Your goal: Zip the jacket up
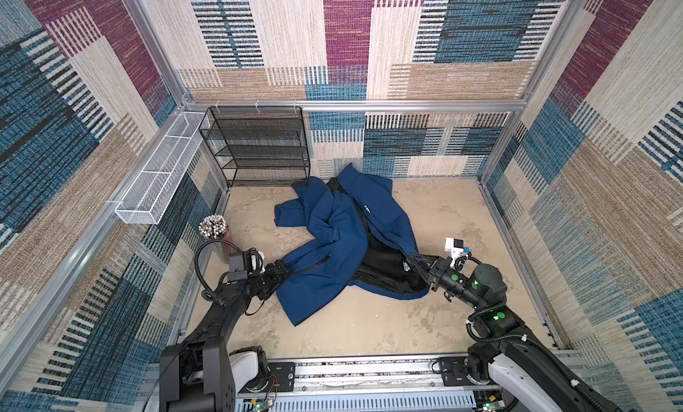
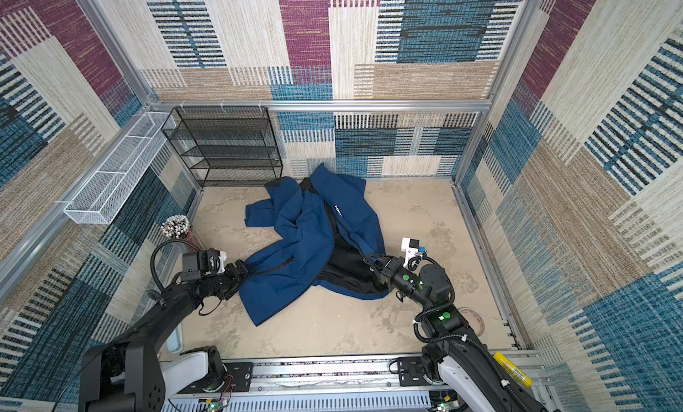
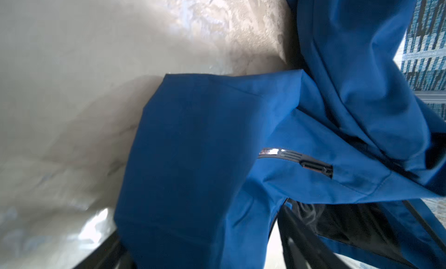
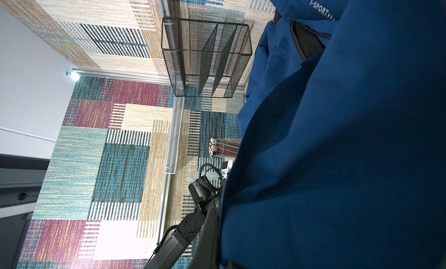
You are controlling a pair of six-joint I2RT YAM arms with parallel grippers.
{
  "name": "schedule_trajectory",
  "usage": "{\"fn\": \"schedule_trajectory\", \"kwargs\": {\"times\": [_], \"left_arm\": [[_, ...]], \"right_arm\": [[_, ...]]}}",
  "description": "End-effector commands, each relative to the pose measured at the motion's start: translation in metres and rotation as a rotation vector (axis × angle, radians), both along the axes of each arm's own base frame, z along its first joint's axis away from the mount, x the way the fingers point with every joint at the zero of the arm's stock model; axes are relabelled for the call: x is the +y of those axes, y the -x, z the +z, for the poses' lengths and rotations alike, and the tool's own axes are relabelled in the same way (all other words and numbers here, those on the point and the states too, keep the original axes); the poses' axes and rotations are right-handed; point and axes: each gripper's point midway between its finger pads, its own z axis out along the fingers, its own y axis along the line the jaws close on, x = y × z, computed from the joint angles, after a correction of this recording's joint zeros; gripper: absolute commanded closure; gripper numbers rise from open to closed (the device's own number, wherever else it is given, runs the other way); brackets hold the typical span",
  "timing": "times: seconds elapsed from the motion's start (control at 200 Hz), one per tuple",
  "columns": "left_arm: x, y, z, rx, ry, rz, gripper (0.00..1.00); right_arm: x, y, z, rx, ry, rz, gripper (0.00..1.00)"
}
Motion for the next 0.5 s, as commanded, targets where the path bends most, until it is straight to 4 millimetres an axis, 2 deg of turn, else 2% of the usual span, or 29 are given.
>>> {"fn": "schedule_trajectory", "kwargs": {"times": [0.0, 0.255, 0.491], "left_arm": [[-0.007, 0.013, -0.001, 0.037, 0.054, 0.029, 0.16], [-0.031, 0.029, -0.004, 0.072, 0.099, 0.005, 0.16], [-0.045, 0.057, 0.002, 0.159, 0.08, 0.0, 0.16]], "right_arm": [[0.003, 0.0, 0.022, -0.086, -0.016, 0.018, 1.0], [0.006, -0.002, 0.026, -0.099, -0.019, 0.029, 1.0], [0.012, -0.009, 0.036, -0.118, -0.025, 0.049, 1.0]]}}
